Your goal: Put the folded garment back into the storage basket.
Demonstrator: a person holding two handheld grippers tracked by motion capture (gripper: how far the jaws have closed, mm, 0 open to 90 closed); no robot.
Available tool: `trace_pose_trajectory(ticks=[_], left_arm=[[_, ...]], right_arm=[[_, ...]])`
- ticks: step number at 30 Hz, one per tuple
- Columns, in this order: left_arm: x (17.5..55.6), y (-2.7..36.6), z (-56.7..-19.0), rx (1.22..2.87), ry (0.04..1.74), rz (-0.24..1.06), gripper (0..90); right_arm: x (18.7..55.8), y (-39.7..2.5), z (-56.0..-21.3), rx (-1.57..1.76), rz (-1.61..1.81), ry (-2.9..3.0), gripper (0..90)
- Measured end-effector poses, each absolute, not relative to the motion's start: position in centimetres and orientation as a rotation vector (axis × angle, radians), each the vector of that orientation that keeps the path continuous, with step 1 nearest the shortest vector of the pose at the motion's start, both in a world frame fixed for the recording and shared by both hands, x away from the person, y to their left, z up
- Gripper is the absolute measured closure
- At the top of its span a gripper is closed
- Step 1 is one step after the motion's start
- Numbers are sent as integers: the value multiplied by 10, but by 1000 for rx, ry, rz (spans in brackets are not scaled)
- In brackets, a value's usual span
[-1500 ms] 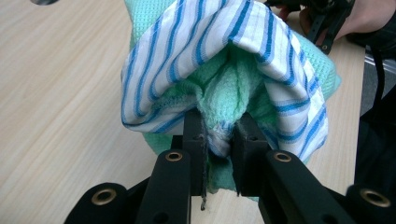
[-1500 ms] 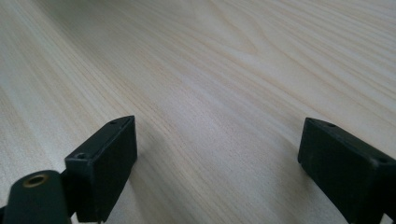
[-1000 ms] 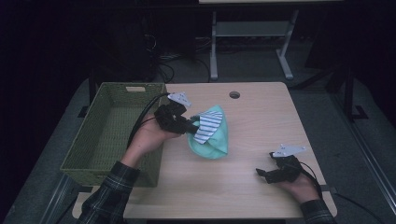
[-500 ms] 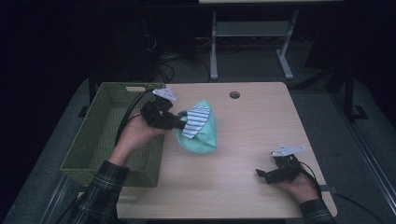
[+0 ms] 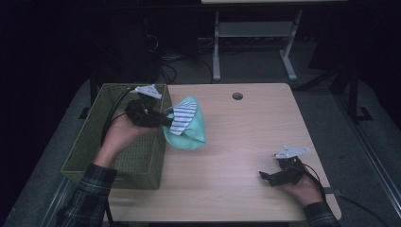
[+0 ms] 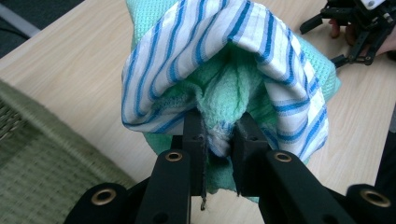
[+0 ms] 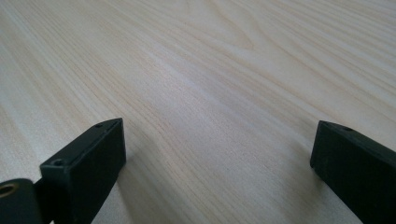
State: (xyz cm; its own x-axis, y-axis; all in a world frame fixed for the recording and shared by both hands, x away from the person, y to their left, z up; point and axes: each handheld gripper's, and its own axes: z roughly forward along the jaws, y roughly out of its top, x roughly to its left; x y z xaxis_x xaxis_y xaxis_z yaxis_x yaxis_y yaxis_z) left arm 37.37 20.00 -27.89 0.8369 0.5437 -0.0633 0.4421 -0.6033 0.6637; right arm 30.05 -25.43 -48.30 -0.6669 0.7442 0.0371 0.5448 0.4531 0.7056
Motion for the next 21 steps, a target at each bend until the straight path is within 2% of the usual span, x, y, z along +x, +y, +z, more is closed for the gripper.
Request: trace_pose_trajectory(ticks=[21], left_arm=[[365,255,-269,2238,846,271,771]], right_arm=[[301,-254,-483,1107,1028,2429,31]])
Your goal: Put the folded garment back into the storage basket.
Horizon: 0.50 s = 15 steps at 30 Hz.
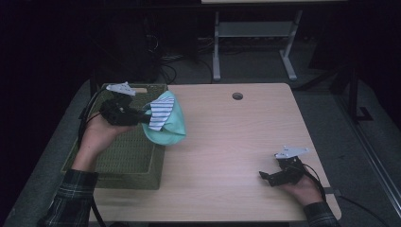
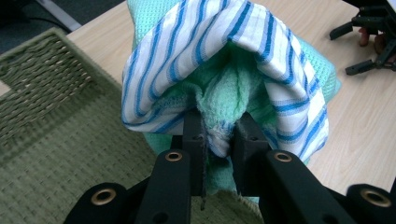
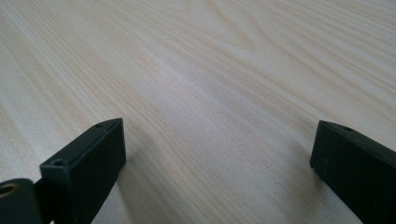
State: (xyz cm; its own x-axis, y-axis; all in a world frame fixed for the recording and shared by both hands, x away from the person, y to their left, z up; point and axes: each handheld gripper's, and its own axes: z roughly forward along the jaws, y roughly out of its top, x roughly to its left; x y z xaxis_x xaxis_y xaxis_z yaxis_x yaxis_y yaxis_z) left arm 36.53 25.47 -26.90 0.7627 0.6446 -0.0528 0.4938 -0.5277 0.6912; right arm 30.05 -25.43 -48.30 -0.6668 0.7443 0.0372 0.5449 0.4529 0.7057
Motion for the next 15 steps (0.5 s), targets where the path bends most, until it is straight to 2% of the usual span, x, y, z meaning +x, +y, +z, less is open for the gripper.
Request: trace_pose_trajectory(ticks=[15], left_arm=[[360,291,-279,2177,999,331,771]], right_arm=[[301,-254,-483,1107,1028,2429,31]])
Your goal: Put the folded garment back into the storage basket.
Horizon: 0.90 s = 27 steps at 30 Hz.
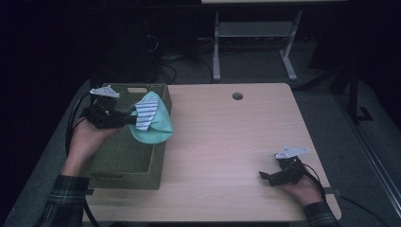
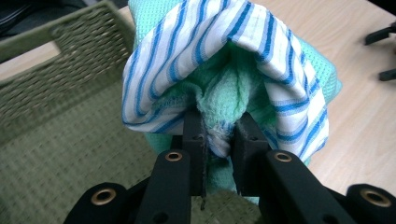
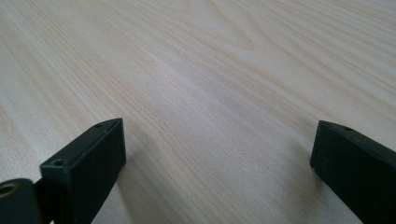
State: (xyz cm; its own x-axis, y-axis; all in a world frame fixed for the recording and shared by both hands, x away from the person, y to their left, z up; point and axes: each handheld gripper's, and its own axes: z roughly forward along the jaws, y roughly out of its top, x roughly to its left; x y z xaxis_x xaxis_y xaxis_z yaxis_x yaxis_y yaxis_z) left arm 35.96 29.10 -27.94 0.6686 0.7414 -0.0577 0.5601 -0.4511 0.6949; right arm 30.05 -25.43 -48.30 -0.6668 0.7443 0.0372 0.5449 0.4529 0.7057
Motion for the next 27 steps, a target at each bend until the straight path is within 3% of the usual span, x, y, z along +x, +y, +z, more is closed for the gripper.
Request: trace_pose_trajectory(ticks=[27], left_arm=[[359,344,-312,2080,1239,445,770]], right_arm=[[300,-254,-483,1108,1028,2430,31]])
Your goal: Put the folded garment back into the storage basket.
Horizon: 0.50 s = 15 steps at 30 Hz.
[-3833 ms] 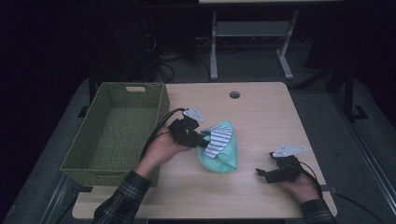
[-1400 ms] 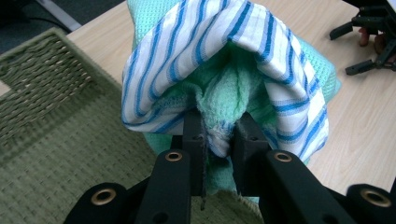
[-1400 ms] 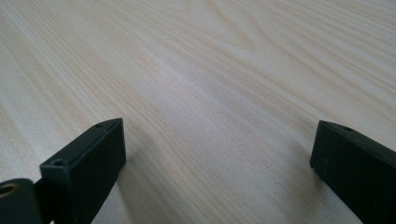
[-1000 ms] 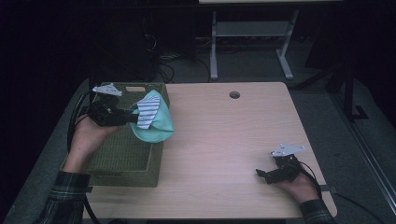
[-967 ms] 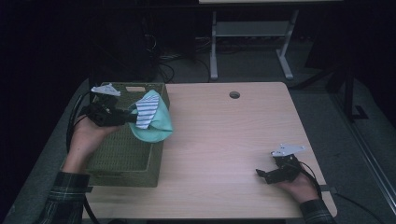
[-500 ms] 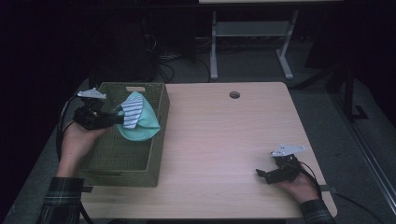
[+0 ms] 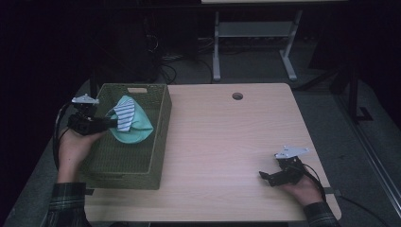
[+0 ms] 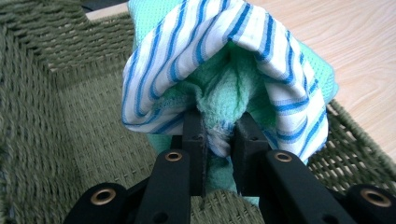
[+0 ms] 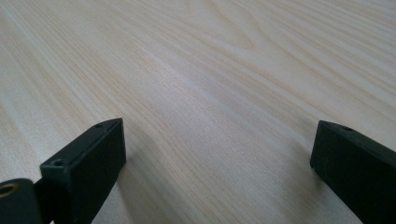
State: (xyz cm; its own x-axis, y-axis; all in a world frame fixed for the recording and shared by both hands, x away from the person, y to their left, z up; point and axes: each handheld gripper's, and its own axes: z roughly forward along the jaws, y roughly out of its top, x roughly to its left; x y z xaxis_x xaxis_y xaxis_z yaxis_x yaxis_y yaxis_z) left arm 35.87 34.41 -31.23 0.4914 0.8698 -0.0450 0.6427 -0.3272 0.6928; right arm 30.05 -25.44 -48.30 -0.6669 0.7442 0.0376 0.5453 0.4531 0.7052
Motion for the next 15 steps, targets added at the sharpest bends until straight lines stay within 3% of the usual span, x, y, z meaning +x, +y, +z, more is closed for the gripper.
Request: trace_pose_trajectory(ticks=[15], left_arm=[[367,342,-351,2082,1265,389,770]], right_arm=[[301,-255,-483,1102,1028,2428,31]])
